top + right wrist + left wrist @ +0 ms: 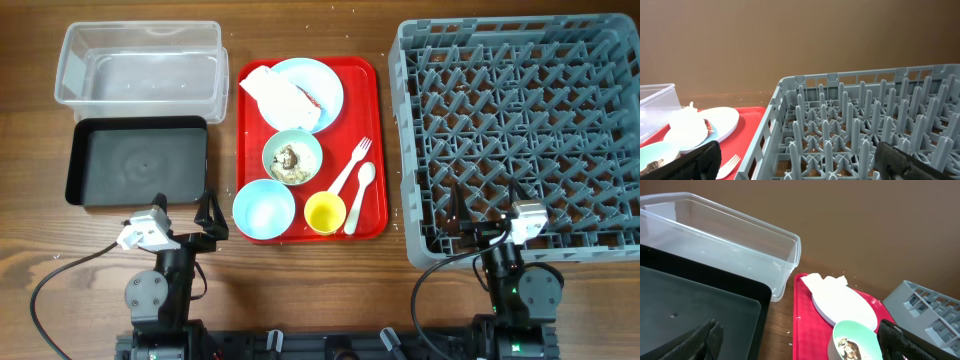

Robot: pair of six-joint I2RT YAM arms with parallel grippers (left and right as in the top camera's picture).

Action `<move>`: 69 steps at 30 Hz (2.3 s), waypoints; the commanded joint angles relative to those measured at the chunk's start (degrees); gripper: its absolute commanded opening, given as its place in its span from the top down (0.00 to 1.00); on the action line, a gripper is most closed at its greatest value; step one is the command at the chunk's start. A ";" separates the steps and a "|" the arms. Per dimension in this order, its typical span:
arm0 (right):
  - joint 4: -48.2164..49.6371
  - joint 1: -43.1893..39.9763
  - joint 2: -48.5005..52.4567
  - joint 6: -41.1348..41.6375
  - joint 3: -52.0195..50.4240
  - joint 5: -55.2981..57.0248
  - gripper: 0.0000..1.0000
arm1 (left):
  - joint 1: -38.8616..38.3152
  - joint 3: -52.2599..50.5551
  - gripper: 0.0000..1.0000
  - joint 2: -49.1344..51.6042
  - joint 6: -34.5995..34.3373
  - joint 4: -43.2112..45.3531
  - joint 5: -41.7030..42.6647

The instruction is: Sort waste into correct bins and load items into the dishwasher rack

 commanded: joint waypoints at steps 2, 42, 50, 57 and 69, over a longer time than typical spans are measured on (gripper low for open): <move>0.24 -0.17 -0.31 -0.15 -0.07 -0.24 0.00 | 0.46 -0.52 0.00 -0.63 0.11 0.13 -0.74; -33.99 -0.17 64.52 -8.98 60.43 -14.43 0.00 | -14.67 105.18 0.00 106.53 6.38 -52.09 4.39; -38.80 -0.17 76.48 0.02 60.28 -14.45 0.00 | -18.80 105.18 0.00 124.76 -7.17 -37.46 -0.85; -39.54 -0.17 76.48 -0.15 60.28 -14.43 0.01 | -22.27 105.18 0.00 131.38 -8.68 -35.54 -6.19; -41.24 -0.17 76.48 -0.15 60.28 -14.16 0.01 | -22.18 105.13 0.96 134.53 -8.66 -35.76 -6.78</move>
